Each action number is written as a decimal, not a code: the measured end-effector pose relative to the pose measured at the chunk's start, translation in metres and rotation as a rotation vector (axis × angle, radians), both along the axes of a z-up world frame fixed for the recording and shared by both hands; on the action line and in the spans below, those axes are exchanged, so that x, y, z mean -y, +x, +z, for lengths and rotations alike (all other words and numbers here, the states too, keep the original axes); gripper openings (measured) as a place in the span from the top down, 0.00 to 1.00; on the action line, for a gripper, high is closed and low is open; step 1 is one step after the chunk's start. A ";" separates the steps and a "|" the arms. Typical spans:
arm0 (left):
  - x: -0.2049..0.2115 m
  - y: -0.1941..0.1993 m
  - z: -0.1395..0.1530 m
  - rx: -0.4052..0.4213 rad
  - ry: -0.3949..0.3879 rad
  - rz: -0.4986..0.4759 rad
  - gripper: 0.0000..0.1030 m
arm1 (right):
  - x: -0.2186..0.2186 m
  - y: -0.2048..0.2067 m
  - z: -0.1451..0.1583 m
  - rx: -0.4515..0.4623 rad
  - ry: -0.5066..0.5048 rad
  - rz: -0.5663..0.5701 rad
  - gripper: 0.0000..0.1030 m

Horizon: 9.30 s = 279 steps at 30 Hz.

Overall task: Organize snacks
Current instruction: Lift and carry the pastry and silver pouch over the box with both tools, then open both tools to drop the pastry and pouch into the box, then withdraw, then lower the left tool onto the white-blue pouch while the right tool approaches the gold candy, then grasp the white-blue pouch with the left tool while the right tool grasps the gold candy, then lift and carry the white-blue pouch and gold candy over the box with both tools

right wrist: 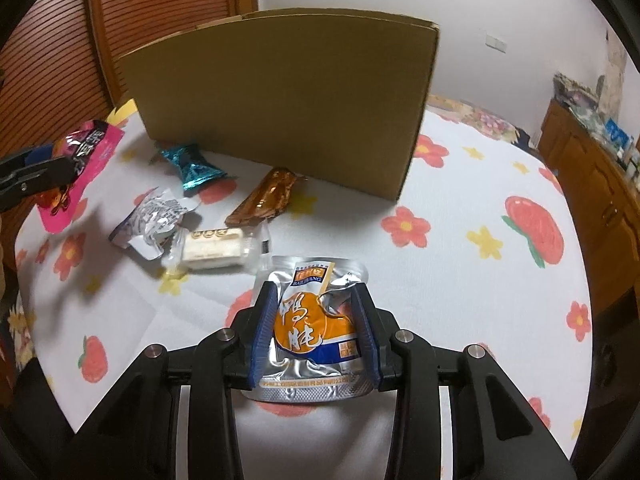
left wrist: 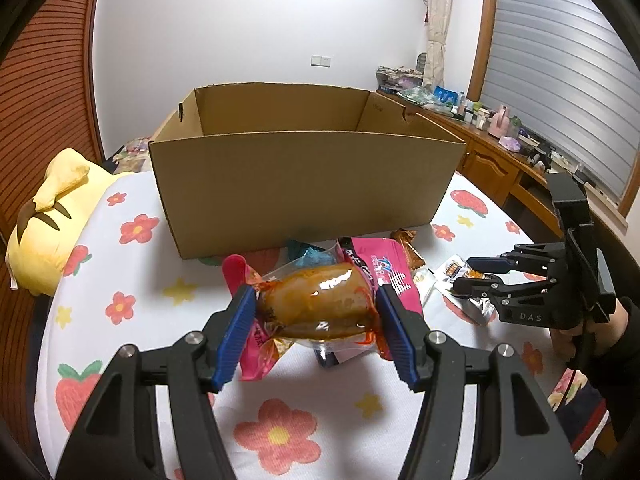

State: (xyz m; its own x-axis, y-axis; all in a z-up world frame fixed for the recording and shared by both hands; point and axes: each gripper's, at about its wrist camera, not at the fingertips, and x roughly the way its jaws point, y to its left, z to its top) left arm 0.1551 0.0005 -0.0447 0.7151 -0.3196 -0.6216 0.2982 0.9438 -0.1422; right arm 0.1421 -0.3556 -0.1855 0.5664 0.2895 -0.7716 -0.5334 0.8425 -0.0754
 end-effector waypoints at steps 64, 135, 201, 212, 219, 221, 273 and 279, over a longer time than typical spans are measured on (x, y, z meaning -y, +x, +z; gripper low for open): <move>0.008 0.156 0.061 0.069 0.097 0.032 0.39 | -0.048 0.123 0.114 0.147 0.102 0.090 0.64; 0.040 0.017 -0.028 -0.065 0.076 -0.056 0.36 | -0.028 0.005 0.041 0.015 0.138 -0.010 0.55; 0.061 0.034 -0.044 -0.117 0.028 -0.079 0.48 | -0.002 -0.030 -0.002 0.008 0.180 -0.052 0.84; 0.067 0.008 -0.025 -0.051 -0.003 -0.111 0.74 | 0.000 -0.027 -0.003 -0.002 0.187 -0.056 0.84; 0.079 -0.005 -0.019 -0.010 0.011 -0.134 0.85 | -0.001 -0.028 -0.004 0.003 0.181 -0.055 0.84; 0.079 -0.006 -0.018 -0.012 0.007 -0.127 0.85 | -0.001 -0.028 -0.004 0.004 0.181 -0.054 0.84; 0.034 0.006 0.110 0.239 0.007 -0.082 0.90 | -0.008 -0.015 0.103 0.211 0.281 0.025 0.84; 0.025 0.036 0.130 0.268 0.017 -0.060 0.90 | -0.023 0.010 0.129 0.244 0.278 0.060 0.84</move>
State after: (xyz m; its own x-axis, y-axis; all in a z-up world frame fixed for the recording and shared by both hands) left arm 0.1907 -0.0248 0.0857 0.8348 -0.3573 -0.4187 0.3784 0.9250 -0.0349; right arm 0.1520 -0.3331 -0.0566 0.6996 0.5070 -0.5035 -0.5768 0.8166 0.0209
